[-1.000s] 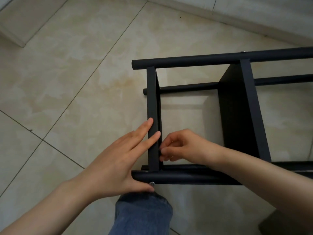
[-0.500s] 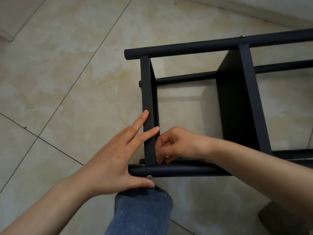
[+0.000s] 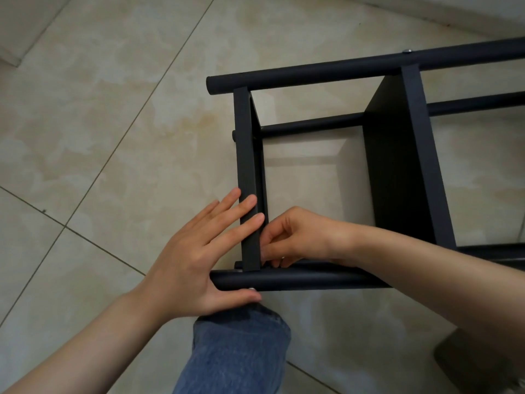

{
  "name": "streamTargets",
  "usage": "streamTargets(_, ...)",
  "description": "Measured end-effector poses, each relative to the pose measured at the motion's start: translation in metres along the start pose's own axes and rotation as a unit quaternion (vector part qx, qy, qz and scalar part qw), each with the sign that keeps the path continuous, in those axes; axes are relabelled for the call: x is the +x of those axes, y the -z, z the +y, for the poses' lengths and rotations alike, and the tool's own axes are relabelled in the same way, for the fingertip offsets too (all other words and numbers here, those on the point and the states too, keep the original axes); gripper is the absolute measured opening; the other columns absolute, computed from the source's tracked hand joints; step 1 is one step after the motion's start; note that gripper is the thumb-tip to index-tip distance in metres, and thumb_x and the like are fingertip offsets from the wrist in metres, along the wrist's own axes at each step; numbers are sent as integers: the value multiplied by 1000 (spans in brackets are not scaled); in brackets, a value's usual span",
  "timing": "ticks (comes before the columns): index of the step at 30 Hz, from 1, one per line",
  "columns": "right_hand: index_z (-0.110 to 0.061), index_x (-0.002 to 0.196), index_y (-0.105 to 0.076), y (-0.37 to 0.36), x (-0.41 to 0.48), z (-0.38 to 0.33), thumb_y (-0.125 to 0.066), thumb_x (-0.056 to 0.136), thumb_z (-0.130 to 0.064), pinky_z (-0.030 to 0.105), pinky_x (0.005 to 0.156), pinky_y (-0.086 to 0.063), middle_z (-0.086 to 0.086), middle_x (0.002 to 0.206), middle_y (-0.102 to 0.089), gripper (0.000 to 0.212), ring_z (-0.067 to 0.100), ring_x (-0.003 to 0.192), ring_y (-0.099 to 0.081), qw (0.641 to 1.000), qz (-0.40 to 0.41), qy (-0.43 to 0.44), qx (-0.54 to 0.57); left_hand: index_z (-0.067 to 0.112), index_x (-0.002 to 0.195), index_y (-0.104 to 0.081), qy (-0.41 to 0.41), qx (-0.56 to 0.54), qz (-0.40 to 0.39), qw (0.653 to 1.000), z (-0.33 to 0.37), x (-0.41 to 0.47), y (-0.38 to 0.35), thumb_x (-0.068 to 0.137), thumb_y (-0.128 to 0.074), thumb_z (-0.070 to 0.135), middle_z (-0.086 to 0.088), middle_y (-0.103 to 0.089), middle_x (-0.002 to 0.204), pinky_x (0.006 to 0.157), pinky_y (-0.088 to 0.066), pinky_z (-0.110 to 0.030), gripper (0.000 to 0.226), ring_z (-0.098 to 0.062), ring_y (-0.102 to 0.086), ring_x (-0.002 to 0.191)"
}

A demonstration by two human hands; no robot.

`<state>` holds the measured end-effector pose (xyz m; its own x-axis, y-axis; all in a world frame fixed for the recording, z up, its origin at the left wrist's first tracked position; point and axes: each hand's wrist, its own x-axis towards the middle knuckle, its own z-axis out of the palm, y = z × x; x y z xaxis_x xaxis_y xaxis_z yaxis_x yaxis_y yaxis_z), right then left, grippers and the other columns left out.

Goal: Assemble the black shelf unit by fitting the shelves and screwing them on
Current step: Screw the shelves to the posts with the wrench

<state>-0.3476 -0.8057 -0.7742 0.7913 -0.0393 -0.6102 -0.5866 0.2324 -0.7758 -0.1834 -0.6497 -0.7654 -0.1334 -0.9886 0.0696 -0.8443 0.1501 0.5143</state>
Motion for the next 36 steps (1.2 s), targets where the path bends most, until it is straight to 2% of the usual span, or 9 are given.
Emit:
streamTargets(5, -15, 87, -74, 4, 3, 0, -65, 94, -11, 24, 75, -54, -7, 75, -71, 12, 5, 72, -63, 999, -32, -21, 4, 7, 147, -45, -2, -25, 7, 1000, 1, 1, -1, 81, -75, 60, -12, -37, 160, 120, -33, -48, 90, -31, -27, 152)
streamTargets(10, -15, 88, -73, 11, 13, -6, -65, 94, -12, 29, 87, -50, -3, 83, -69, 11, 16, 87, -56, 992, -95, -78, 6, 6, 146, -46, 10, -39, 0, 999, 3, 2, -1, 80, -77, 56, -13, -37, 160, 122, -30, -41, 89, -31, -26, 153)
streamTargets(14, -18, 77, -73, 10, 17, -4, -63, 95, -14, 24, 78, -47, -5, 75, -63, 22, 10, 76, -52, 985, -126, -112, 31, 5, 145, -46, 13, -47, -2, 999, 3, 3, -1, 79, -78, 54, -14, -36, 159, 122, -28, -38, 88, -31, -25, 153)
streamTargets(18, -23, 65, -75, 9, 20, -1, -64, 94, -17, 26, 80, -42, -6, 74, -63, 32, 8, 76, -53, 982, -137, -125, 40, 5, 146, -46, 14, -52, -2, 999, 3, 2, -1, 80, -78, 53, -14, -36, 160, 123, -27, -38, 87, -31, -24, 153)
streamTargets(20, -23, 68, -75, 10, 20, 0, -64, 94, -16, 25, 81, -43, -6, 75, -65, 30, 9, 77, -54, 980, -141, -127, 52, 5, 146, -46, 13, -53, -2, 999, 3, 2, -2, 80, -77, 54, -13, -35, 160, 123, -26, -37, 87, -31, -23, 154)
streamTargets(26, -10, 93, -72, 14, 19, 1, -63, 94, -12, 29, 89, -43, 2, 90, -66, 9, 17, 91, -55, 978, -139, -139, 75, 6, 146, -45, 18, -58, -2, 998, 4, 2, -3, 81, -77, 54, -13, -35, 160, 123, -26, -36, 87, -30, -23, 154)
streamTargets(29, -9, 92, -71, 13, 20, 1, -64, 94, -15, 31, 89, -42, 10, 97, -60, 9, 21, 95, -52, 978, -132, -149, 64, 6, 146, -45, 19, -59, -1, 998, 4, 2, -3, 81, -77, 53, -13, -35, 160, 123, -25, -35, 87, -30, -22, 154)
streamTargets(33, -9, 94, -71, 12, 22, 3, -65, 94, -17, 33, 90, -43, 13, 102, -60, 11, 21, 91, -54, 976, -139, -152, 68, 5, 146, -45, 16, -58, -3, 998, 4, 2, -3, 81, -77, 53, -14, -34, 161, 123, -25, -36, 87, -30, -22, 154)
streamTargets(36, -14, 86, -75, 9, 23, 5, -65, 94, -17, 30, 85, -47, 6, 92, -64, 14, 16, 83, -58, 975, -148, -144, 78, 5, 147, -44, 11, -50, -5, 999, 3, 1, -2, 81, -77, 54, -13, -33, 161, 123, -26, -37, 88, -31, -22, 154)
